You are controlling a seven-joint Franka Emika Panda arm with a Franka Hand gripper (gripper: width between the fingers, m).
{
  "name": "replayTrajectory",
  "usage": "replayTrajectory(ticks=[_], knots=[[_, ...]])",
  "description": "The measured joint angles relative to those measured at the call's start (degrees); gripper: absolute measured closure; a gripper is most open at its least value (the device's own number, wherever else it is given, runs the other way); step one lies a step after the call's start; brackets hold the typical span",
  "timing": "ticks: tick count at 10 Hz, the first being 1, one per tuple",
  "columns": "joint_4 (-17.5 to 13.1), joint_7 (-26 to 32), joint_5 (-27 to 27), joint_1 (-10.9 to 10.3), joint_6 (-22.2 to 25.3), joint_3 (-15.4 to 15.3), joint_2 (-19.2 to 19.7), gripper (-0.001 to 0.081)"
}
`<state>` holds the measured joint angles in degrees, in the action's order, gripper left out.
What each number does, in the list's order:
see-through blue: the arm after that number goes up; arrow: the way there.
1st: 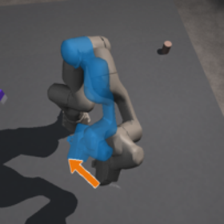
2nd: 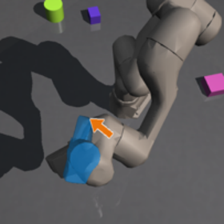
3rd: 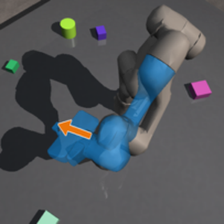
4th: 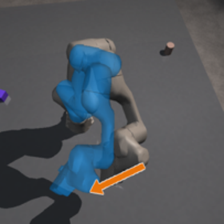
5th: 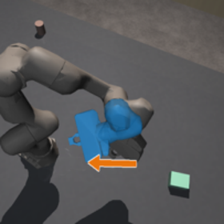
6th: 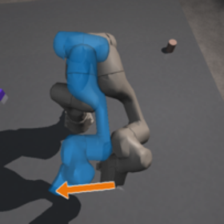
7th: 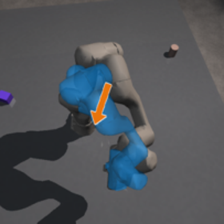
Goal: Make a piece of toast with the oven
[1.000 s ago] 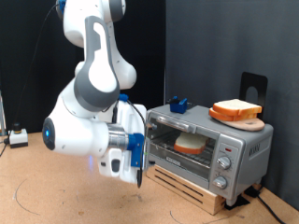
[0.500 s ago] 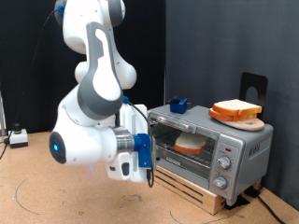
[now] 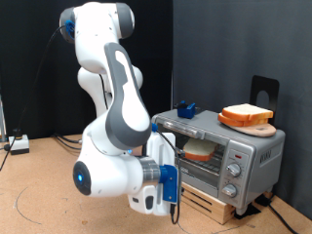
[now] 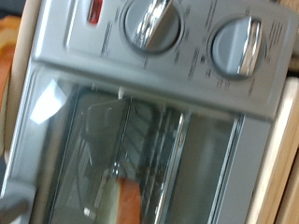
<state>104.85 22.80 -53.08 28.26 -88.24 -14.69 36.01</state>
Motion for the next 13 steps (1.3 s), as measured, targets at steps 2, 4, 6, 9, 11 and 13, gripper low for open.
replayTrajectory(ticks=[2, 4, 6, 9, 11, 13], knots=[[-3.6, -1.6, -0.9, -1.0, -1.1, -0.5, 3.8, -0.0004], [-5.5, -2.1, -0.9, -1.5, -1.6, -0.5, 5.5, -0.0004], [-5.3, -2.5, -1.7, -1.5, -1.4, -0.6, 5.9, -0.0004], [-7.5, -2.8, -1.4, -1.9, 1.1, -1.4, 8.5, -0.0004], [-9.8, -2.9, -0.8, -2.9, 2.6, -1.8, 10.5, -0.0004], [-11.0, -3.4, 0.0, -3.9, 2.7, -1.8, 11.5, -0.0004]])
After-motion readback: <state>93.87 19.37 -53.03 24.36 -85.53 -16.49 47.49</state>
